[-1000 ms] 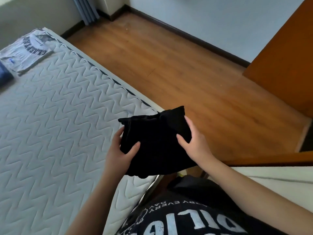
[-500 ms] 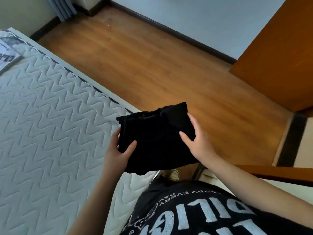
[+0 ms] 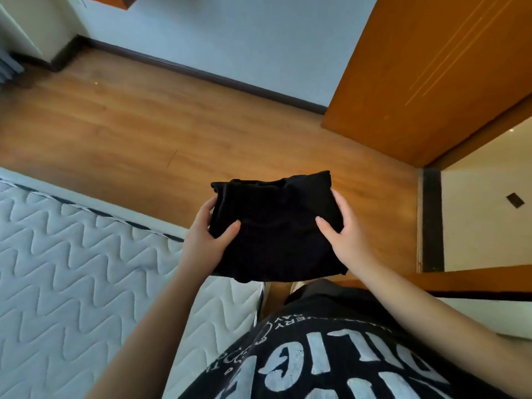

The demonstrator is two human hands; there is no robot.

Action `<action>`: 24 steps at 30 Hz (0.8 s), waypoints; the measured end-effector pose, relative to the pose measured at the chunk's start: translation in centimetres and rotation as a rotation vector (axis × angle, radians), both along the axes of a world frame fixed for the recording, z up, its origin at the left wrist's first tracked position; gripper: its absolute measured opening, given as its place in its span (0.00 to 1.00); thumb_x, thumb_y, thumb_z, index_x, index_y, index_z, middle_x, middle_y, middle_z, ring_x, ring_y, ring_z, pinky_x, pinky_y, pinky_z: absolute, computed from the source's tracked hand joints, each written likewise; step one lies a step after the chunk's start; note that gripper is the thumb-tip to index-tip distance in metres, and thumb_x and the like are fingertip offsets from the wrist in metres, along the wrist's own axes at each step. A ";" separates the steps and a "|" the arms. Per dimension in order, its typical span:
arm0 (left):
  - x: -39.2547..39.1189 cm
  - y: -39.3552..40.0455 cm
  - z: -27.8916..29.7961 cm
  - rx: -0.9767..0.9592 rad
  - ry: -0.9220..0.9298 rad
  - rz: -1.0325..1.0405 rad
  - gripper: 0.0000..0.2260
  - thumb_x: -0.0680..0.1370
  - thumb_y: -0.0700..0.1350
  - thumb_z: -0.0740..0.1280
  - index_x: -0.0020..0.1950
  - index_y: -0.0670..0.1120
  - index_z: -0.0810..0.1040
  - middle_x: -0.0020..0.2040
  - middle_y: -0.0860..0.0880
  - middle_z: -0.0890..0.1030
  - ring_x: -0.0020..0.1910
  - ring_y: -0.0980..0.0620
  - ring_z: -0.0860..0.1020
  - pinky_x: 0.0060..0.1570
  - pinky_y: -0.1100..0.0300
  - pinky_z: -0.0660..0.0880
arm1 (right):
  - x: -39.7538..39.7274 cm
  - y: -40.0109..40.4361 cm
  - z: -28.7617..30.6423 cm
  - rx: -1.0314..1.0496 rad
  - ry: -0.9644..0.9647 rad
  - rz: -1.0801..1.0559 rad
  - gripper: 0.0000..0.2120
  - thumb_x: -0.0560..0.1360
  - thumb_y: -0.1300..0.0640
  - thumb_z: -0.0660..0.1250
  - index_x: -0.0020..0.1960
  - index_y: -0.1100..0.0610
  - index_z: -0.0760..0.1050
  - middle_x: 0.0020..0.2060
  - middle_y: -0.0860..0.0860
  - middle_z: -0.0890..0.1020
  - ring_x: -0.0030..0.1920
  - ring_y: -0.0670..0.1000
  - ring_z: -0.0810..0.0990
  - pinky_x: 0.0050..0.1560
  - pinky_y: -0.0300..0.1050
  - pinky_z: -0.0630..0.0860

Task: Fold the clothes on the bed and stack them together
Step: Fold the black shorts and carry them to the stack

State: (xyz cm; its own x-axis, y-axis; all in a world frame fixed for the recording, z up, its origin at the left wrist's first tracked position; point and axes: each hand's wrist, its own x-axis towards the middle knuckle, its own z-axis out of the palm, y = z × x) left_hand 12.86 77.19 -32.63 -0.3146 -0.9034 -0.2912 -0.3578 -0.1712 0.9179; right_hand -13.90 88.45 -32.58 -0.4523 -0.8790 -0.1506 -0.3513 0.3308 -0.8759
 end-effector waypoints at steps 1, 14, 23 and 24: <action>-0.4 -0.6 0.0 -0.001 -0.001 0.001 0.28 0.69 0.62 0.72 0.68 0.67 0.67 0.56 0.60 0.80 0.55 0.57 0.80 0.55 0.48 0.80 | -0.6 -0.5 0.0 -0.001 -0.004 -0.004 0.29 0.77 0.44 0.66 0.73 0.31 0.57 0.67 0.25 0.66 0.65 0.29 0.67 0.57 0.28 0.69; -9.2 -8.4 -1.2 0.005 -0.077 0.195 0.28 0.70 0.61 0.72 0.68 0.67 0.66 0.54 0.68 0.79 0.53 0.66 0.79 0.56 0.51 0.80 | -10.7 -13.5 -2.9 0.017 0.014 0.178 0.29 0.78 0.45 0.65 0.74 0.33 0.55 0.62 0.17 0.62 0.60 0.22 0.65 0.54 0.22 0.68; -20.0 -12.9 0.2 0.080 -0.107 0.472 0.27 0.71 0.59 0.72 0.67 0.68 0.68 0.56 0.63 0.80 0.55 0.60 0.80 0.55 0.48 0.80 | -21.6 -24.4 -2.8 0.043 -0.044 0.382 0.29 0.78 0.43 0.65 0.71 0.26 0.55 0.62 0.16 0.61 0.59 0.20 0.65 0.52 0.18 0.66; -20.8 -13.7 0.5 0.081 -0.114 0.483 0.27 0.70 0.60 0.72 0.67 0.69 0.68 0.56 0.63 0.80 0.55 0.60 0.80 0.55 0.48 0.80 | -22.5 -25.5 -2.8 0.055 -0.056 0.399 0.28 0.78 0.43 0.65 0.72 0.27 0.55 0.61 0.16 0.61 0.59 0.21 0.65 0.53 0.19 0.67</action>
